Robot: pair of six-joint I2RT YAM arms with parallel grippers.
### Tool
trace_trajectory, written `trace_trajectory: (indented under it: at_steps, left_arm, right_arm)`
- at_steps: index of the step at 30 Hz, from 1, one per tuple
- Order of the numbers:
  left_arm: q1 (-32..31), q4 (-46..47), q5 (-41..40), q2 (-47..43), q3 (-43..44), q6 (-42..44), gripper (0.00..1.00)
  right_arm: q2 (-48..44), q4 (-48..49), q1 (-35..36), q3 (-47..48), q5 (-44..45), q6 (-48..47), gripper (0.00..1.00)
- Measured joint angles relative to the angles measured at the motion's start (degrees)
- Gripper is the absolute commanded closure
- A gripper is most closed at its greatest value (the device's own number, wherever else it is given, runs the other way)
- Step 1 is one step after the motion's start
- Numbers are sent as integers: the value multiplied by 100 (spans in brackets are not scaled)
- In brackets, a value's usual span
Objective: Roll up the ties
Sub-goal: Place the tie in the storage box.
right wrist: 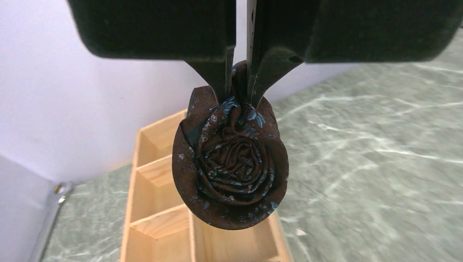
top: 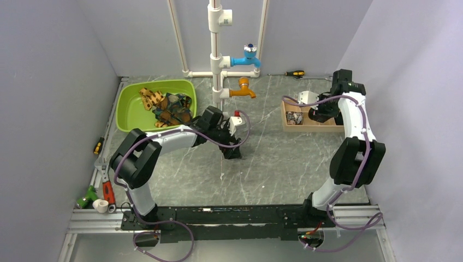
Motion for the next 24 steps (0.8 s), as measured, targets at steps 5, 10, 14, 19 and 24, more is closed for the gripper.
trace_trajectory:
  at_steps: [5,10,14,19,24]
  left_arm:
    - [96,-46,76,0,0,-186,1]
    - [94,-44,118,0,0,-284,1]
    - [98,-48,146,2,7,-317,1]
    - [114,-83,179,28,79,-337,1]
    - [146,-87,192,28,81,-380,1]
  right_arm:
    - [256,232,9,140,293,-529,100]
    - [592,315,-39,284,612,-931,100]
    - [638,444,-129,236,883,-1215,100]
    - [984,662,-225,243,1198,-1346,100]
    - [1388,691,-251,254,1296,-1403,100]
